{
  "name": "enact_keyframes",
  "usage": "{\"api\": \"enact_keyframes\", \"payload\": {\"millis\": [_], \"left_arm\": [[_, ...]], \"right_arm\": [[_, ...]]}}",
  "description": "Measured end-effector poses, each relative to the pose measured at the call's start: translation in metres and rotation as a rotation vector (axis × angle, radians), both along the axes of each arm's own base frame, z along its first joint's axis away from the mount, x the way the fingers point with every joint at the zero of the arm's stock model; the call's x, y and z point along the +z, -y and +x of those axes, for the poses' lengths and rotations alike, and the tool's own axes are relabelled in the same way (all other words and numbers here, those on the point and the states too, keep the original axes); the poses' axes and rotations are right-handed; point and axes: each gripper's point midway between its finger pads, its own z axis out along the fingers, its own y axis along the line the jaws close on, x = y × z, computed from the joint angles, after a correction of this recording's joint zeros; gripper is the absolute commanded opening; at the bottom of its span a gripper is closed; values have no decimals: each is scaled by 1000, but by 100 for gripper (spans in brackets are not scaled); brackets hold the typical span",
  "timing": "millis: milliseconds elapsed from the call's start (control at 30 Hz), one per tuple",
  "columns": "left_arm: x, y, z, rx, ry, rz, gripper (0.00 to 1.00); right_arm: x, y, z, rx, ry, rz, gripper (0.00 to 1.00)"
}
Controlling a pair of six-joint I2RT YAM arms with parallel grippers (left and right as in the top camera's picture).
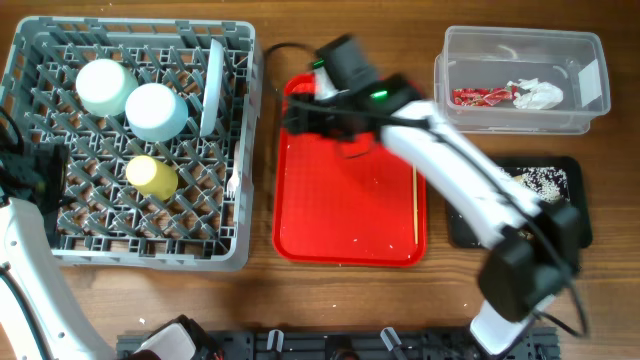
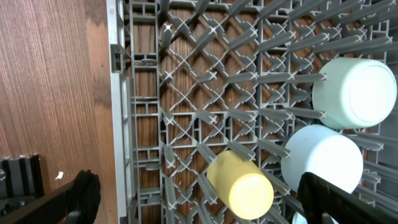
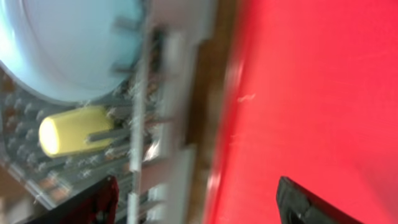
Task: Sort waste into correct bins and load items into the dishwasher rack
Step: 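Carry the fork left and drop it into the dish rack, then return the right gripper to the tray and grasp the wooden chopstick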
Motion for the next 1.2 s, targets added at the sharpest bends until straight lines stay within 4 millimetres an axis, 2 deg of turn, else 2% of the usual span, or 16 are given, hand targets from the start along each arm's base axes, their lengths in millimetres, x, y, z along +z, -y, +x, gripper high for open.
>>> {"api": "enact_keyframes", "payload": {"millis": [33, 67, 133, 167, 233, 333, 433, 533, 600, 767, 867, 1000, 1200], "left_arm": [[0, 0, 0, 0, 0, 0, 100], [0, 0, 0, 0, -1, 0, 100], [0, 0, 0, 0, 0, -1, 100], [0, 0, 0, 0, 0, 0, 100], [0, 0, 0, 0, -1, 0, 100], [0, 0, 0, -1, 0, -1, 100], [0, 0, 0, 0, -1, -1, 100], [0, 0, 0, 0, 0, -1, 100], [0, 0, 0, 0, 0, -1, 100], [0, 0, 0, 0, -1, 0, 100], [0, 0, 0, 0, -1, -1, 100], [0, 0, 0, 0, 0, -1, 100], [0, 0, 0, 0, -1, -1, 100]], "right_arm": [[3, 26, -2, -43, -8, -65, 79], [3, 58, -4, -96, -25, -151, 67], [-7, 101, -6, -170, -65, -285, 54], [-14, 117, -9, -195, -86, -338, 49], [-31, 150, -14, -240, -125, -439, 47], [-59, 181, -19, -286, -174, -498, 46], [-88, 186, -18, -266, -191, -492, 47], [-118, 186, -27, -222, -242, -512, 47], [-124, 186, -27, -195, -243, -521, 47], [-157, 185, -26, -137, -289, -550, 46], [-167, 183, -29, -108, -313, -548, 46], [-169, 181, -29, -81, -310, -543, 40], [-176, 174, -29, -60, -322, -510, 18]]}}
